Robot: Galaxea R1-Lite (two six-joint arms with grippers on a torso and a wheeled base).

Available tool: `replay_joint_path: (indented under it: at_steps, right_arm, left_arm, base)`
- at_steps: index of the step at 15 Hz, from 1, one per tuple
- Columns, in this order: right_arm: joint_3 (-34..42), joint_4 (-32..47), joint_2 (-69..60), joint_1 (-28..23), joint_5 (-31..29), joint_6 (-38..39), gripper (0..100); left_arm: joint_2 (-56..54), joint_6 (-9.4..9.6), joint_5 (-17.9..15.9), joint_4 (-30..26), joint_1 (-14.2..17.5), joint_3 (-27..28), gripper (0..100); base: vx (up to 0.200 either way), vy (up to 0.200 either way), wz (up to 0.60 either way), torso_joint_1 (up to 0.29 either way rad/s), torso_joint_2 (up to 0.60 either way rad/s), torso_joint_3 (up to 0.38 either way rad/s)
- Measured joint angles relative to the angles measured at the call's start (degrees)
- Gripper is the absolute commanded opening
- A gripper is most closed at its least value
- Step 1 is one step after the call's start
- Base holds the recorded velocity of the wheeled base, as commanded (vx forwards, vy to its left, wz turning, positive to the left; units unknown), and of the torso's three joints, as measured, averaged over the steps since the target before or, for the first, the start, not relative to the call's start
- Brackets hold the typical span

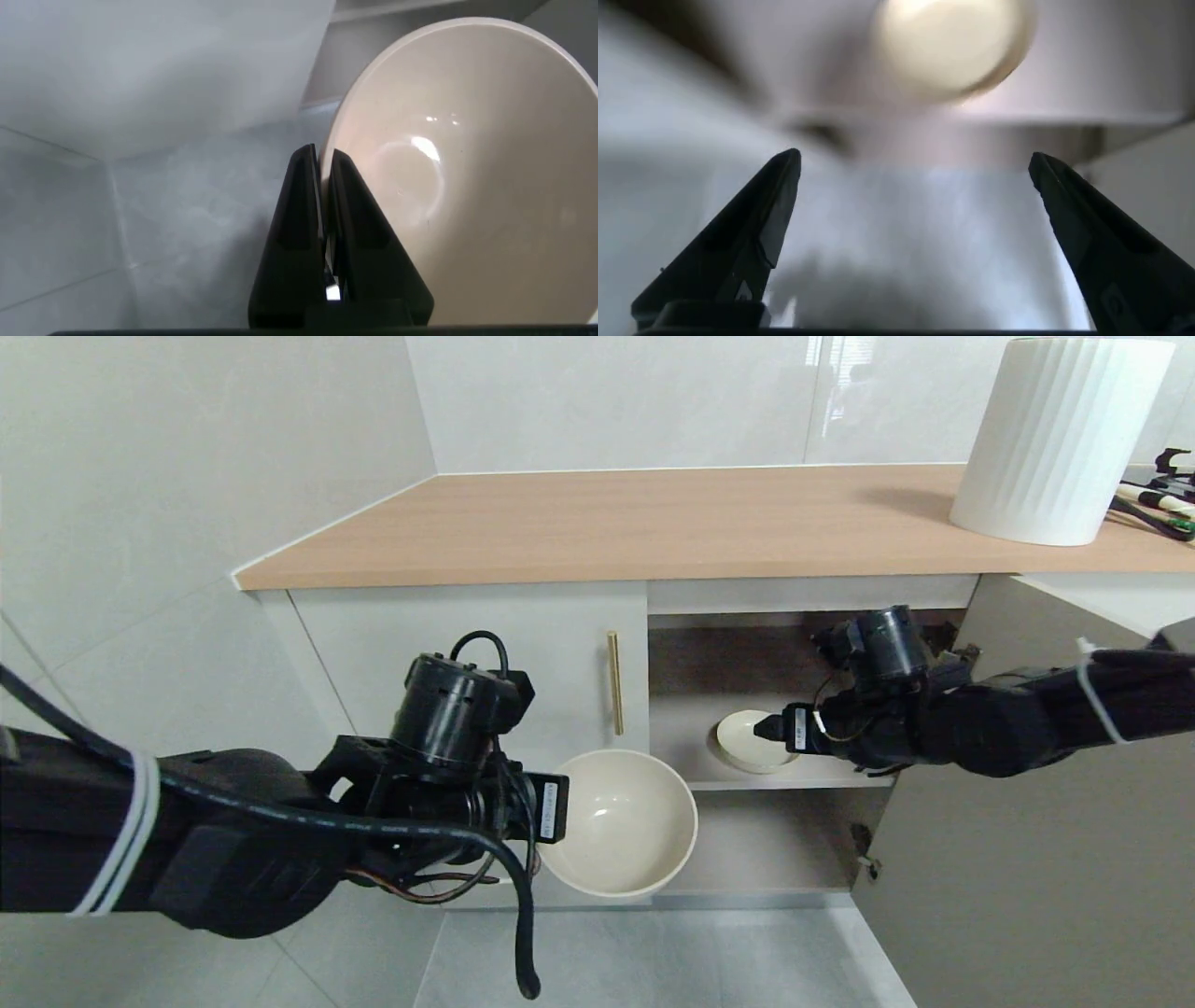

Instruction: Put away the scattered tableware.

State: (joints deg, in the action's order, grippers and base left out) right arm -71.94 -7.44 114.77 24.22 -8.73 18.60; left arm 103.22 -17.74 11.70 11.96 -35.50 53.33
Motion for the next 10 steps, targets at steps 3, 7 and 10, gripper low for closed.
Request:
replay_joint_path:
  at_steps: [3,7,10]
  right_arm:
    - [2.3,11.5,-9.5,3.3,7.7,0.0,100]
    - [2.8,16.2,-13.3,9.3,8.7,0.3,100]
    - [2.8,16.5,-11.1,13.2,8.4,1.7,100]
  left_arm:
    - [2.6,0.09,0.8,0.9,-2.6,0.0,0]
    - [3.3,-0.35,2.0,1.3,-5.6,-0.5,0]
    - [3.3,-0.43,3.6,2.8,-6.8,-1.1,0]
  base:
    - [0.0,0.0,0.0,0.0,0.0,0.0]
    - [0.0,0.0,0.0,0.0,0.0,0.0]
    - [0.0,0.0,0.0,0.0,0.0,0.0]
